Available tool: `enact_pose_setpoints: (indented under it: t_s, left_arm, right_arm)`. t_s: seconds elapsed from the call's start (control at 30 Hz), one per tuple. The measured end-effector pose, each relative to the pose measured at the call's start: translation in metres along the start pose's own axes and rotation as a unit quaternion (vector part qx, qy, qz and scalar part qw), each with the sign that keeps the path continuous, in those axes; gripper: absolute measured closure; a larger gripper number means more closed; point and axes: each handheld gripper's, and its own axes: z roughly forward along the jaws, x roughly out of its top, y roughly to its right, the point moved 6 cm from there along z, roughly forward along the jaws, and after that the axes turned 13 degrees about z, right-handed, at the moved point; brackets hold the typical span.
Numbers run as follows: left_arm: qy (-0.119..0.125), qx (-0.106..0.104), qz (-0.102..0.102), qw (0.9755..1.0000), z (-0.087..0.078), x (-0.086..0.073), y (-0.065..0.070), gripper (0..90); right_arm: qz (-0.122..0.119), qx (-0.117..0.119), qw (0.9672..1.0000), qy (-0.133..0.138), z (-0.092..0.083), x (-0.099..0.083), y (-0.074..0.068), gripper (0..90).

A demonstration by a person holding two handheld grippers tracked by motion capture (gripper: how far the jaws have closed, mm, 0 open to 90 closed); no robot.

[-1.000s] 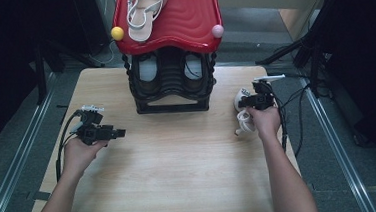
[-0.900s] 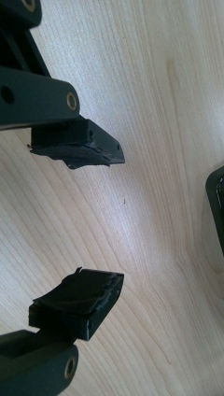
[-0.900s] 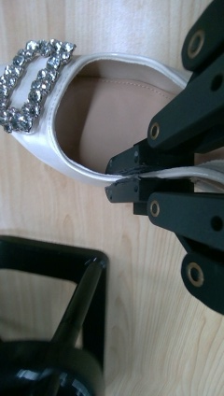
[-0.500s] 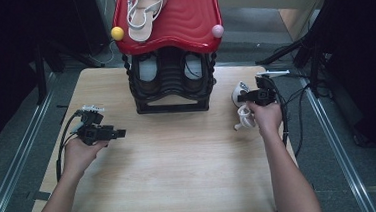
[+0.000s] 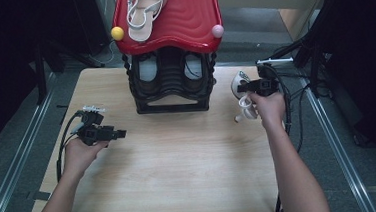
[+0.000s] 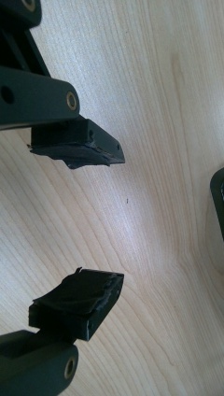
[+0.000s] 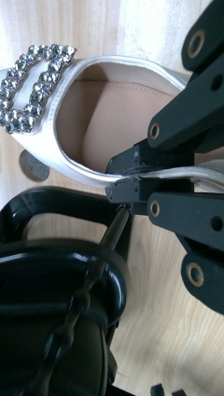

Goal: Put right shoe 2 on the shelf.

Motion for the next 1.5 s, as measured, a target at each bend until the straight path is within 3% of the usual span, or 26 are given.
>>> enact_pose_setpoints:
  t_s: [0.47,0.73,1.17,1.27,1.5]
  left_arm:
    - [-0.003,0.0,0.001,1.0,0.001,0.0,0.001,36.7]
    - [0.0,0.0,-0.003,1.0,0.002,0.0,0.002,36.7]
    - [-0.003,-0.005,-0.001,1.0,0.001,0.0,0.002,36.6]
    - [-0.003,-0.004,0.002,1.0,0.001,0.0,0.002,36.6]
    - [0.0,-0.005,0.0,1.0,0.0,0.0,0.002,36.6]
  right_arm:
    - [-0.018,0.034,0.9989,0.026,-0.044,0.032,-0.041,88.9]
    - [-0.021,0.061,0.9964,0.055,-0.076,0.057,-0.068,88.8]
    - [-0.061,0.07,0.9897,0.109,-0.137,0.108,-0.13,88.8]
    - [-0.07,0.062,0.9888,0.116,-0.145,0.117,-0.144,88.8]
    - [-0.084,0.066,0.9865,0.125,-0.151,0.131,-0.173,88.8]
